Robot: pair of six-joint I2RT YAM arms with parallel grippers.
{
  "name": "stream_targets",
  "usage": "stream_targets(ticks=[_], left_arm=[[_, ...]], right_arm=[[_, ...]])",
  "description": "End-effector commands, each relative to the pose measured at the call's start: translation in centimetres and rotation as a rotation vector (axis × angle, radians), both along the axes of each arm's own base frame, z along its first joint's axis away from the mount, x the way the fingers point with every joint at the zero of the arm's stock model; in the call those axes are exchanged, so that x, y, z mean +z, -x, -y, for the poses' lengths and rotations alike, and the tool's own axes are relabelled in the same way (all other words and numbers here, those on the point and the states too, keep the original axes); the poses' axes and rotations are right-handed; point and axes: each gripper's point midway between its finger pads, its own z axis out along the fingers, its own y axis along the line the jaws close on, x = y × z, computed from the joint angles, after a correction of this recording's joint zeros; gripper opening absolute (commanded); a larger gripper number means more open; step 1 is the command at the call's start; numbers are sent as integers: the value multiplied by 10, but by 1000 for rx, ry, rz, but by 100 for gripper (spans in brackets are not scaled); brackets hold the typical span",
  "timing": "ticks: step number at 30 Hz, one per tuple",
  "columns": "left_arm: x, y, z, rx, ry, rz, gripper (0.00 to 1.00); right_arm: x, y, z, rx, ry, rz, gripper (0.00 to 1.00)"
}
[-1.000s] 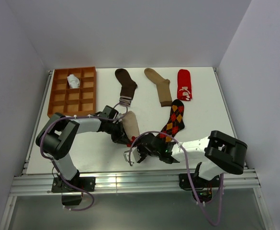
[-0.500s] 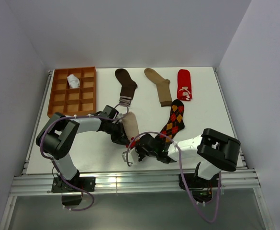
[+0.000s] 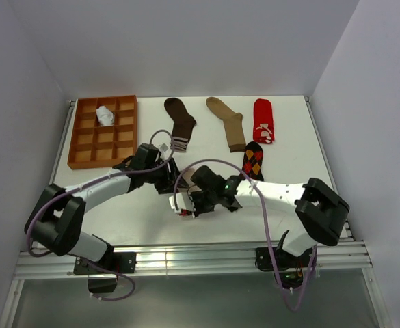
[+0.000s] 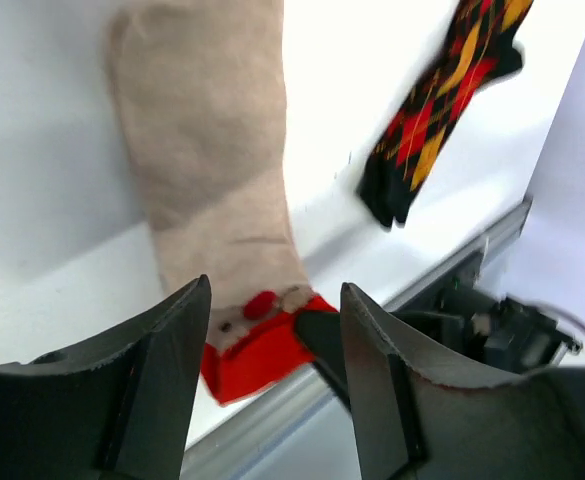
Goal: Roll the socks
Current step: Roll the sock at the center of the board.
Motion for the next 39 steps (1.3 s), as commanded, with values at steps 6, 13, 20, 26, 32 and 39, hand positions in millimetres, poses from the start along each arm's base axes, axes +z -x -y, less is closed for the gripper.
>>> stream_targets(ticks=[6,13,20,26,32,39], left_arm=[[10,-26,-25,214,5,223,56],[12,-28,-30,236,4,336,49],[22,-29,-9,130,-57,527,49],[20,-24,24,-28,-65,659,49],[13,-7,44,-143,35,672,49],[-1,11,57,-240,103,627,46]], right_arm=[[21,-5,10,-81,84,-556,21],[8,-16,18,-220,179,-1009,22],[-6,-30,20,-339,238,-1208,22],[-11,-42,21,-401,258,-1267,23],[-21,-47,25,-450,271,-1299,23],[-25,-58,28,-502,257,-1315,23]])
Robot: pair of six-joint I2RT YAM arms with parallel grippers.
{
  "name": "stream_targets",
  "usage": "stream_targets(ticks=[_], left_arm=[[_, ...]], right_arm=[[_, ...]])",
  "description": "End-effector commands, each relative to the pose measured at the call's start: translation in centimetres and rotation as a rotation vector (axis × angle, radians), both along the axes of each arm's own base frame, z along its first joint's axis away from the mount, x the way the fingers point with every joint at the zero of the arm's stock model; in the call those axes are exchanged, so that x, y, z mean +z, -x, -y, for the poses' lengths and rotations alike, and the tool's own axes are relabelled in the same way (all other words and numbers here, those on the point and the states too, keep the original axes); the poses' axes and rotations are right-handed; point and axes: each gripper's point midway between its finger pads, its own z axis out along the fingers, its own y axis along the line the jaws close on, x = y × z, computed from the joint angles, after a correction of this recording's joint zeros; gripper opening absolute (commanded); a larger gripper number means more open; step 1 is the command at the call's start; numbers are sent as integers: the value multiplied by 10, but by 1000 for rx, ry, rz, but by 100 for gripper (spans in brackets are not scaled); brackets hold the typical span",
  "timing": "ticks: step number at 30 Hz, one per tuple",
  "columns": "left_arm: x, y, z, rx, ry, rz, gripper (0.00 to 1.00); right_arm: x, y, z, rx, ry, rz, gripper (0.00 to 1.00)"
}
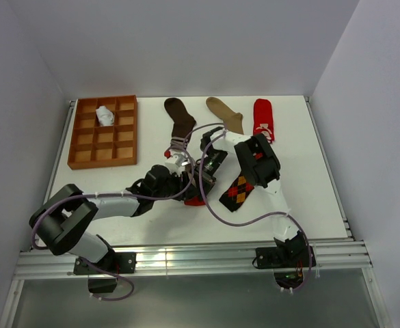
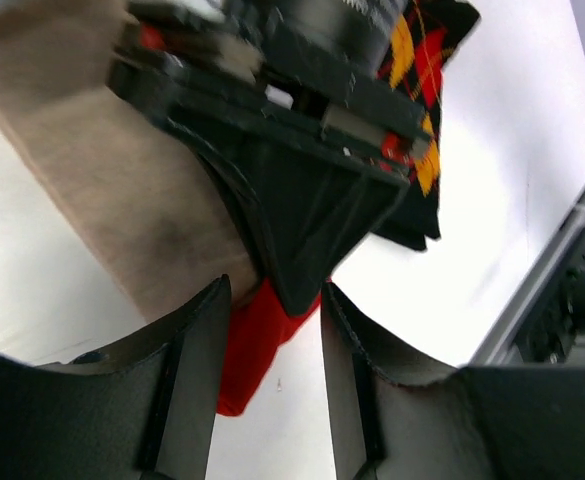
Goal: Roll the socks
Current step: Roll the sock at the center of the board.
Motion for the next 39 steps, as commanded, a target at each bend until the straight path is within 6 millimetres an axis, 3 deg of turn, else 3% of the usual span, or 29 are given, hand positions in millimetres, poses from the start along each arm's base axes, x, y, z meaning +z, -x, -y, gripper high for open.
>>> stream_targets(ticks=[1,16,23,28,31,34,35,37,39], left_arm=[[5,11,15,-103,61,29,46],[-24,20,5,-108,0,-35,40],[-31,13,0,-69,-48,-36,50],[-36,11,2,-78,-75,-48,50],[-44,10,0,-64,-108,-82,41],[-44,11,1,-50,-120,-134,24],[-49,15,-4,-39,-153,-175,12],[-47,10,-3,3,-174,-221,0],[-50,12,-8,31,-227,-288,0]], right_arm=[[0,-11,3,-23,22,8,23],[-6,-21,13,-80,56,-28,23],[-7,-16,19,-53,51,-36,23],[-8,-14,21,-52,52,-50,23],[-6,-13,23,-50,45,-52,23],[-8,-15,27,-50,56,-25,23],[-9,-20,25,-53,47,19,25],[-7,-23,27,-62,65,58,27],[-7,-32,25,-70,61,121,35]])
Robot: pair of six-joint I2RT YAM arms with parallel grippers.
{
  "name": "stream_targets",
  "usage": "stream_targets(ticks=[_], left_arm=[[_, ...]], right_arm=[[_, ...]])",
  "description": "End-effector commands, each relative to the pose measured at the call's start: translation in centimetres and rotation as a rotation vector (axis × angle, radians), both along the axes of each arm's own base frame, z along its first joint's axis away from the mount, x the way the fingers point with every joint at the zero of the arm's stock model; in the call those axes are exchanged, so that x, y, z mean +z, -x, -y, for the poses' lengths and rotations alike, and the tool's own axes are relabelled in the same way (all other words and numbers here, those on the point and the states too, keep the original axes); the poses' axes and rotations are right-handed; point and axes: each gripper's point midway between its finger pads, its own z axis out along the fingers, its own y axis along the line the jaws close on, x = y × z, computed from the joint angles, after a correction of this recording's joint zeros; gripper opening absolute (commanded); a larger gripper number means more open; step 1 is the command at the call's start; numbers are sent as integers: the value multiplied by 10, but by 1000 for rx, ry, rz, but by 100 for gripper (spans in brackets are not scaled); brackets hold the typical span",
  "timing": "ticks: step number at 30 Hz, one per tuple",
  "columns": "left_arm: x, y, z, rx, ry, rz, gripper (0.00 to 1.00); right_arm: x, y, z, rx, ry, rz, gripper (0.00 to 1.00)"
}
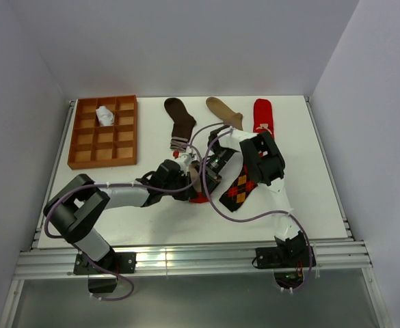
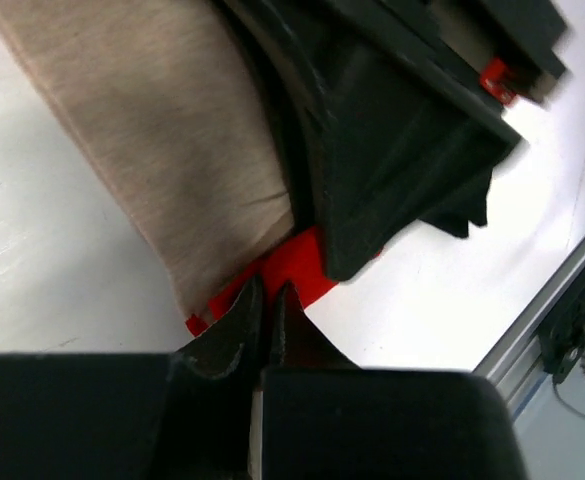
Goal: Roll the socks
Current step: Roll the sock at the center of the board.
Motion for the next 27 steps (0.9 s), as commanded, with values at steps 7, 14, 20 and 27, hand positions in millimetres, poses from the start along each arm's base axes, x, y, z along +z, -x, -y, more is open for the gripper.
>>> stream_targets(ticks=[7,14,20,27], left_arm=[[-29,28,-31,195,-243,-374,0],[-22,46,-29,209,-227,-519,0],[-22,47,-34,212,-203,-614,0],[-30,40,-48,222,-177,-718,0]], right_arm=[[33,-62,8,-53,33,505,55],[62,-86,29,-182,-9,726,56],[90,-89,43,-199,-63,1017,56],[85,-38,34,13,-143,1306,56]])
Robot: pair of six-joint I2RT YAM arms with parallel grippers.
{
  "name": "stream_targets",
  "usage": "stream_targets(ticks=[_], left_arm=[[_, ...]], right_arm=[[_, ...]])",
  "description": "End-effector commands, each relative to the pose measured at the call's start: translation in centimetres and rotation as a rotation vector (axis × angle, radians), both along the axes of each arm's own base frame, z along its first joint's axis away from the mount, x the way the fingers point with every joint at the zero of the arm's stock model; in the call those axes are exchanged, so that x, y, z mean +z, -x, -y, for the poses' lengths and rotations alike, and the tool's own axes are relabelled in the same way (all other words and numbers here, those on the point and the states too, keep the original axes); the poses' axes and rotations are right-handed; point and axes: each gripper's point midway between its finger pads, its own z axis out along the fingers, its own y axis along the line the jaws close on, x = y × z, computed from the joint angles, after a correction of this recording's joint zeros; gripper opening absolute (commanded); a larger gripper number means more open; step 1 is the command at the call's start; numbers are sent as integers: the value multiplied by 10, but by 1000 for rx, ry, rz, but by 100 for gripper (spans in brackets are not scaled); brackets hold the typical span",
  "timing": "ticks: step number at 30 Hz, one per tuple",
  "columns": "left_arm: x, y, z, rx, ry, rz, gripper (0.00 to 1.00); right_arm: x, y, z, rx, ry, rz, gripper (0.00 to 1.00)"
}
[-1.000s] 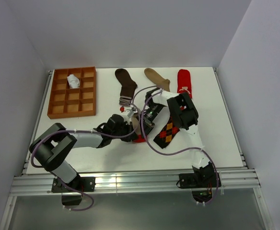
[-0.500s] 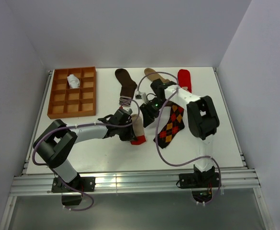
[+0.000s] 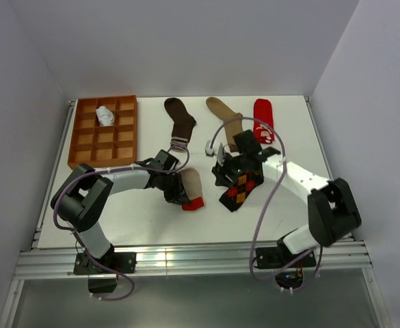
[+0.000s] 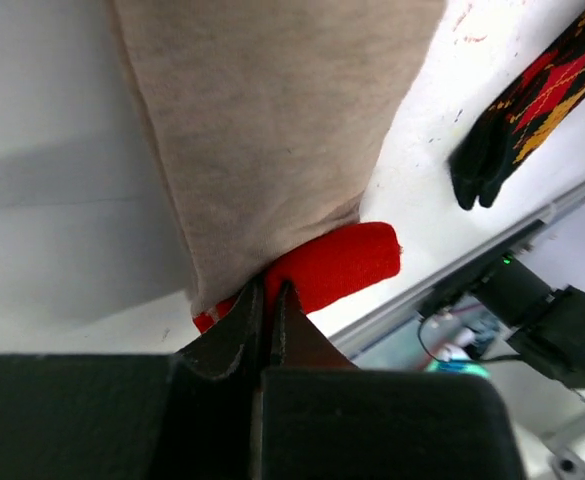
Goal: Roll the socks
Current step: Roll the sock at the center of the board.
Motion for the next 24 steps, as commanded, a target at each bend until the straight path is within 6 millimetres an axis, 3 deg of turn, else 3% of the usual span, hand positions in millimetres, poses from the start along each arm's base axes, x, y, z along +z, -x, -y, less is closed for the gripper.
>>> stream_targets(ticks=[1,2,3,5,7,13,20,24], left_arm=[[-21,13,-22,0,-76,-112,0],[-24,12,-23,1,-81,-120,0],[-25,11,-25,1,-85,-125,0],[-29,9,-27,-1,-105,-129,1],[-30,8,-28,-4,-107,-132,0],[-36,3,-32,8,-115,-152,0],[-40,2,-32,4,-108,-159,0],[-39,2,-32,-7,-107,-159,0]], right_arm=[[10,6,-17,118,17,293,57],[15,7,-25,137,2,365,58],[8,30,-35,198,5,398,59],[11,36,-46,220,10,482,59],[9,56,-59,282,-2,517,59],[-3,83,-83,410,31,645,62],[-24,93,-95,473,85,704,62],[-38,87,-96,469,129,706,60]])
